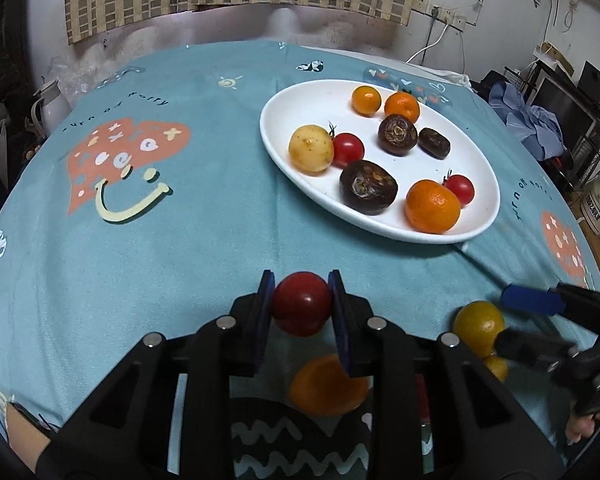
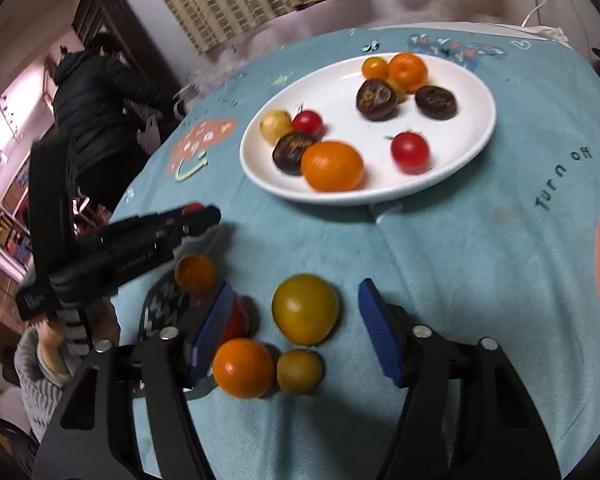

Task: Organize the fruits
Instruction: 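Grasp a red cherry tomato with the left tool while the right tool grasps a yellow plum, then release the cherry tomato on the plate with the left tool while the right tool releases the yellow plum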

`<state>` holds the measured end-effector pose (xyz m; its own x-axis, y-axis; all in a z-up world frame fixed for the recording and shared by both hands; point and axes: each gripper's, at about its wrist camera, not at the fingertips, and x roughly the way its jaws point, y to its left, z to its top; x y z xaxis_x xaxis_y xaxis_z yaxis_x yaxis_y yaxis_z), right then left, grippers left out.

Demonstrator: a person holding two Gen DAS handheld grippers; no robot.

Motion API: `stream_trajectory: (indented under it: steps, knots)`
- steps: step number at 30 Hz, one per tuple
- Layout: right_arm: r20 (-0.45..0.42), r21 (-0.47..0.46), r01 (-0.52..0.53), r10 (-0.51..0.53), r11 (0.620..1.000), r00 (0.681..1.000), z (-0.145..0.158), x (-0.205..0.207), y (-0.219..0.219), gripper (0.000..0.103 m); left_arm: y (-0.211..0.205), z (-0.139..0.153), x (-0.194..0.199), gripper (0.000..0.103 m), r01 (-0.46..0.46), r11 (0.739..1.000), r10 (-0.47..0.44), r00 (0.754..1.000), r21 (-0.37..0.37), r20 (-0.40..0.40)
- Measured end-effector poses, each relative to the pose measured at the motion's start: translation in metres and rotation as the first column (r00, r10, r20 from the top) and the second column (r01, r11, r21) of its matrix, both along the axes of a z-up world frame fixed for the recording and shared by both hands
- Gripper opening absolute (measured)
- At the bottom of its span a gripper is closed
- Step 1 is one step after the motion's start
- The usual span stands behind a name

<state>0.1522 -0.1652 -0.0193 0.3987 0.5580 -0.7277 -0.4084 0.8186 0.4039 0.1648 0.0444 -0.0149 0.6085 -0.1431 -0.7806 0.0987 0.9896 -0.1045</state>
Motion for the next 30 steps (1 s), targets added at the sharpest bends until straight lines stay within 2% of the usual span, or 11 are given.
stream_trajectory:
  steps: [5, 8, 12, 17, 23, 30]
  knots:
    - [0.035, -0.084, -0.031, 0.034, 0.996, 0.999, -0.006, -0.009, 0.013, 0.051, 0.0, -0.001, 0.0, 0.028, -0.002, 1.0, 0.002, 1.0, 0.002, -0.002]
    - [0.03, -0.118, -0.038, 0.042, 0.992, 0.999, -0.016, -0.009, 0.018, 0.04, -0.002, -0.002, 0.001, 0.028, 0.002, 1.0, -0.002, 1.0, 0.006, -0.005]
    - [0.06, -0.133, -0.035, 0.043, 0.99, 0.997, -0.017, -0.011, 0.021, 0.038, -0.004, -0.006, 0.003, 0.028, -0.003, 1.0, 0.003, 1.0, 0.028, -0.01]
    - [0.108, -0.065, 0.017, -0.01, 0.998, 0.994, -0.001, -0.01, 0.005, 0.038, -0.006, -0.007, 0.005, 0.028, -0.006, 1.0, 0.006, 1.0, 0.027, -0.003]
    - [0.094, -0.049, 0.052, -0.047, 0.997, 0.994, -0.001, -0.003, -0.005, 0.038, -0.009, 0.006, -0.003, 0.028, -0.006, 0.999, 0.004, 0.998, 0.036, 0.065]
    - [0.15, 0.001, 0.088, -0.087, 0.996, 0.985, 0.018, -0.004, -0.014, 0.038, -0.021, 0.019, -0.005, 0.028, 0.021, 0.999, -0.026, 0.995, 0.049, 0.097]
